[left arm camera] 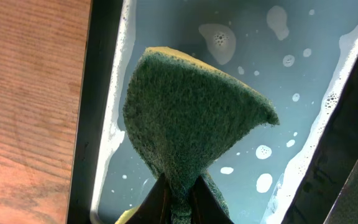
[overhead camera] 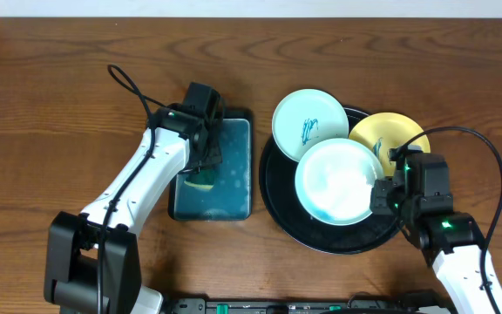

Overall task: Clean dirty plates on tray and stack at the side
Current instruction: 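Grip the rim of the scrubbed pale green plate with the right gripper, then lift the pale green plate and carry it right off the tray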

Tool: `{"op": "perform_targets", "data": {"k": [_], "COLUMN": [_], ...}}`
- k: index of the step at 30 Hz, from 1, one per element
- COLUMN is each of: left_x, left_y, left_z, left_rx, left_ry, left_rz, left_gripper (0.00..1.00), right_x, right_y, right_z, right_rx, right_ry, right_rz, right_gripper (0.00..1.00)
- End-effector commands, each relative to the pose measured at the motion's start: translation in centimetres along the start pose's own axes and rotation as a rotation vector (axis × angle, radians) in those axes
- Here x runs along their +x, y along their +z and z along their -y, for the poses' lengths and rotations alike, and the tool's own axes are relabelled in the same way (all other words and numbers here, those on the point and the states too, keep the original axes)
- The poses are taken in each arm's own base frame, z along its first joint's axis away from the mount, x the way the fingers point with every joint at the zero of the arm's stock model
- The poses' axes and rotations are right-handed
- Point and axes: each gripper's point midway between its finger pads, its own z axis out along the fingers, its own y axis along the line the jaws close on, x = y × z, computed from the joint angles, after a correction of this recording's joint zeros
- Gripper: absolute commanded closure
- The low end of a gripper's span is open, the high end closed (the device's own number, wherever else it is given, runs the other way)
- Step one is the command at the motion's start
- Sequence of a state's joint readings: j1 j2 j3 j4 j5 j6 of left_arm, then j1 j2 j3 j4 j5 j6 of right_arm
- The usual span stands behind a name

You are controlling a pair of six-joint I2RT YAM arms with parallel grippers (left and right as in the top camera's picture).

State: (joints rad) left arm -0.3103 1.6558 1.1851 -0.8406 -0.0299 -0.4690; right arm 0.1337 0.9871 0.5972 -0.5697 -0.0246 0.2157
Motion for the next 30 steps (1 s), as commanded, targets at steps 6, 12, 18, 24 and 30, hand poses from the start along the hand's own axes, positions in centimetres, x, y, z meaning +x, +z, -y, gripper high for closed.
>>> {"op": "perform_targets", "data": {"k": [6,12,18,24,30], "left_x": [0.2,1.1,2.1,2.9,3.2], "left_y": [0.7,2.7,4.5,5.7,6.0], "left_z": [-0.5,-0.9,-1.0,-1.4,-1.5], "left_rx": [-0.02,-0.018,-0.004,-0.005,-0.006], "left_ry": [0.048,0.054,0.052,0.049,0.049], "left_rz": [-0.002,-0.001,0.003,0.001,0.0], "left_gripper": [0.92,0.92,0.92,0.92,0.92], "right_x": [-2.0,-3.9,-5.8,-6.8,-6.9], "right_y": [-1.5,-3.2,-4.7,-6.0,-6.2], "right_z": [0.5,-0.4,-2.4,-4.3,-6.2], "right_rx": [0.189,0.278,0.327,0.398,0.468], "right_ry": [-0.105,-0.181,-0.293,-0.398,-0.541], "right_rz": [0.094,0.187,0.299,0.396,0.436], "right_gripper": [0.99,0.99,0.99,0.99,0.99]}}
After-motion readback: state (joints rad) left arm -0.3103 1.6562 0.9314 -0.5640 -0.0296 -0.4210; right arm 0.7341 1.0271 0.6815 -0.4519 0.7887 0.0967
